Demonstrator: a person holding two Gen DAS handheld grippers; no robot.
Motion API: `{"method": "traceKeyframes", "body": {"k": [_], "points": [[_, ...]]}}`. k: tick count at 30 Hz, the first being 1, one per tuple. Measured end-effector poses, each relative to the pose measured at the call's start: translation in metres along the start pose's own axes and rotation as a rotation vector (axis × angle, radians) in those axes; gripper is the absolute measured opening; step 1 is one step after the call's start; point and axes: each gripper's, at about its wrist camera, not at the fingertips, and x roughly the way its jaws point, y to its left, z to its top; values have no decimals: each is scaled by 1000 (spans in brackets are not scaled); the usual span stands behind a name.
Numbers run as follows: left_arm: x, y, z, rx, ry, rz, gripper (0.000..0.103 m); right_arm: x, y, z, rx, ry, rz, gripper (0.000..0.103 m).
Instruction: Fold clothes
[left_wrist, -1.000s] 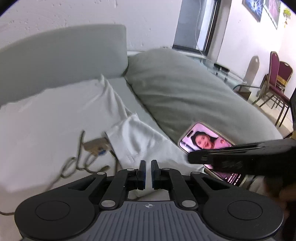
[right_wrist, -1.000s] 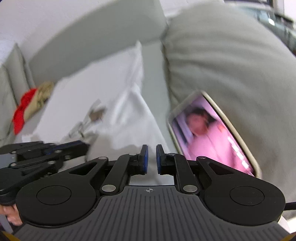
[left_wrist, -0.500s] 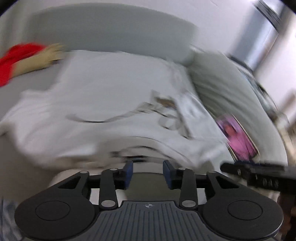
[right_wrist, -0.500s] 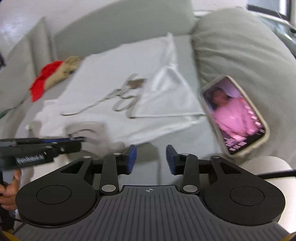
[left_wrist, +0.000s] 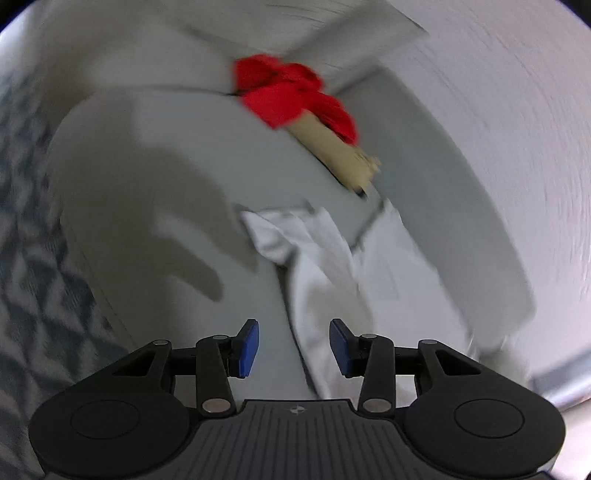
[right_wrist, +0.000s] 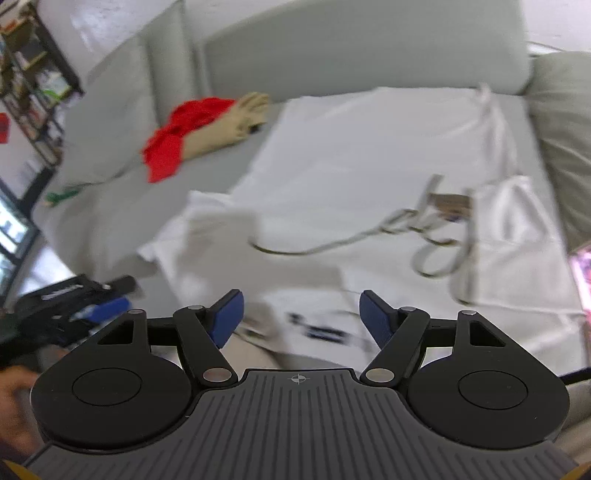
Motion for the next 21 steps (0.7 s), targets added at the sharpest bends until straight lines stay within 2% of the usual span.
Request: {"method": "traceKeyframes", "body": {"k": [5, 9, 12, 16, 20, 21], "points": [[30, 22, 20, -143, 17, -91, 37, 16, 14, -3, 34, 24, 28, 74], [49, 34, 30, -224, -14, -68, 30, 18, 14, -8, 46, 29, 6, 74], [57, 38, 39, -225, -44, -28, 25, 16, 10, -10, 58, 20, -19, 74], [61, 40, 50, -185, -58, -13, 30, 14, 2, -9, 86, 11, -23, 74], [72, 38, 58, -145, -54, -12, 29, 19, -2, -5, 113, 7, -25, 74], [73, 37, 60, -131, -54, -7, 21, 19, -2, -5, 114, 6, -25, 74]]}}
